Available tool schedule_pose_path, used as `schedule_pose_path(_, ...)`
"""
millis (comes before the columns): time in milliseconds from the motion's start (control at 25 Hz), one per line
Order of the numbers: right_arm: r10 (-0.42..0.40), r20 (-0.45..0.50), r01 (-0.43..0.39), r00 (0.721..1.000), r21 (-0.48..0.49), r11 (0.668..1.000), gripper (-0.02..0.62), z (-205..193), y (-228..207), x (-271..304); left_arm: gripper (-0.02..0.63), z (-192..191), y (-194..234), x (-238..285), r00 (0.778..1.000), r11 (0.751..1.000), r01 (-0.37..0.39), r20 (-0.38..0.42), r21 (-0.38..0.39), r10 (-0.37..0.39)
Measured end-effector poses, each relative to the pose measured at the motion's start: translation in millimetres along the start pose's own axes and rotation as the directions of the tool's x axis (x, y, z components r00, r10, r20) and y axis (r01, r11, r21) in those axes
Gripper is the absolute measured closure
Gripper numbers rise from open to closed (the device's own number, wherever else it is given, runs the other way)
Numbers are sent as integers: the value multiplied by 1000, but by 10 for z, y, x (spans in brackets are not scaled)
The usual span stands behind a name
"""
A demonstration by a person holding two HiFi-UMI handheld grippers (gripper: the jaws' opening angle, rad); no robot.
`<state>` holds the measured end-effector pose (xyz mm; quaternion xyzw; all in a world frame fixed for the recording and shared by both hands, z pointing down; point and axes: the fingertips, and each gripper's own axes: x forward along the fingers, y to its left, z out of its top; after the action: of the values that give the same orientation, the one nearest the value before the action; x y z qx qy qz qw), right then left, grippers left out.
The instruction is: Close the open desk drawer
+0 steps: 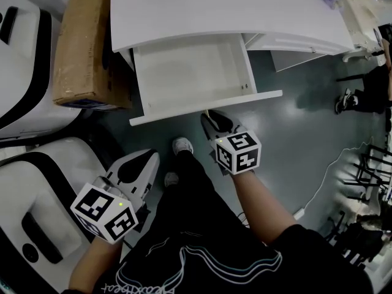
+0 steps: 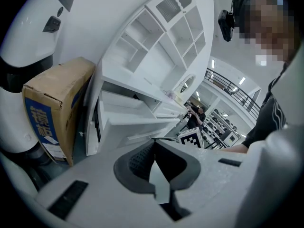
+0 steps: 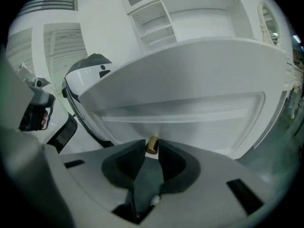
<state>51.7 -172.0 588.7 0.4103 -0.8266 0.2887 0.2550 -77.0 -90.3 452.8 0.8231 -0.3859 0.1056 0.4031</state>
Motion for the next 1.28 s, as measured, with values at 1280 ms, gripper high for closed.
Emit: schedule_pose_path(1280,-24,7,24,1000,-25,999,505,703,-280,634,601,439,603,235,999,997,-32,21,-73,34)
